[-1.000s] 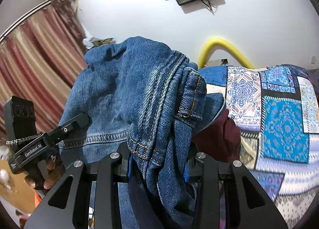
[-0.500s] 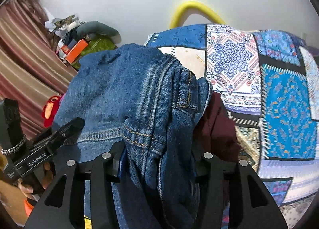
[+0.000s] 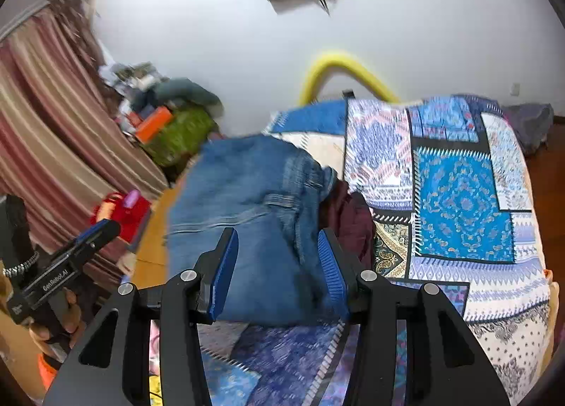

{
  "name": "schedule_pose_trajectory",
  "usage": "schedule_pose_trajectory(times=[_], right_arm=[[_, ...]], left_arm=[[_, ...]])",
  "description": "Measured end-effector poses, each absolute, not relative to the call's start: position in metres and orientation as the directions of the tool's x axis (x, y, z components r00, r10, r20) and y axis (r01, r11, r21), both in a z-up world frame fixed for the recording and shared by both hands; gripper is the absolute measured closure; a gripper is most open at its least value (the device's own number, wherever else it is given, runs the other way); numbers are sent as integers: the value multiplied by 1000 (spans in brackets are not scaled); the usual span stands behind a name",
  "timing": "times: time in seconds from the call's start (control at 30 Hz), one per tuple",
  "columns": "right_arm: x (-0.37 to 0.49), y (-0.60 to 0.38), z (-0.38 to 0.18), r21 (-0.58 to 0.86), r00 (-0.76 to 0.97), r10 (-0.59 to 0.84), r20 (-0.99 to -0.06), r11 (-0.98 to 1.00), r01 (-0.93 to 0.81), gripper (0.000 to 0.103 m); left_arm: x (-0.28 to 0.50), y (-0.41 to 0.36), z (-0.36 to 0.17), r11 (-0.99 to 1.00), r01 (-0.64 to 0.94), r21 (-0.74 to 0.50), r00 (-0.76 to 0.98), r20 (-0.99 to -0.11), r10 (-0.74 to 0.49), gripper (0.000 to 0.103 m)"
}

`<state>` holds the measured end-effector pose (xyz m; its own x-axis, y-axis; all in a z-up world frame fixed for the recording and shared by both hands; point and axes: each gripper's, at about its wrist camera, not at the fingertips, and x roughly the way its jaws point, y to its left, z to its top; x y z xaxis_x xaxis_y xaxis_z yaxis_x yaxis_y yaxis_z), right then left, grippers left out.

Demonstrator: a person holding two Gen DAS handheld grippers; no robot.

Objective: Fold large clothes
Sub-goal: 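Place the folded jacket onto the maroon clothes stack with both grippers, release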

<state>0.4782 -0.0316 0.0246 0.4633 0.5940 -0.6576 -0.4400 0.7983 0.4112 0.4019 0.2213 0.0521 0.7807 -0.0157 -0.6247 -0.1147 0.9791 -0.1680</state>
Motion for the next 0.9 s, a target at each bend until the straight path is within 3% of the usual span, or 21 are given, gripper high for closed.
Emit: schedule_pose_trajectory(times=[0.23, 0.4, 0.67, 0.73, 0.9], right_arm=[[387, -68, 101, 401, 540, 688, -484, 723, -563, 60], [300, -89, 132, 308, 607, 722, -333, 691, -654, 60], [199, -109, 127, 170, 686, 710, -158, 704, -690, 60], [184, -112, 119, 160, 691, 711, -128, 703, -693, 60], [166, -111, 100, 126, 745, 659, -107, 752, -647, 59]], left_arm=[[309, 178, 120, 985, -25, -168, 867, -495, -63, 46], [228, 140, 149, 997, -14, -73, 937, -350, -13, 46], [120, 93, 139, 995, -95, 14, 991, -97, 96, 46], [98, 84, 129, 991, -127, 29, 991, -30, 128, 40], [74, 76, 108, 991, -132, 7, 991, 5, 132, 34]])
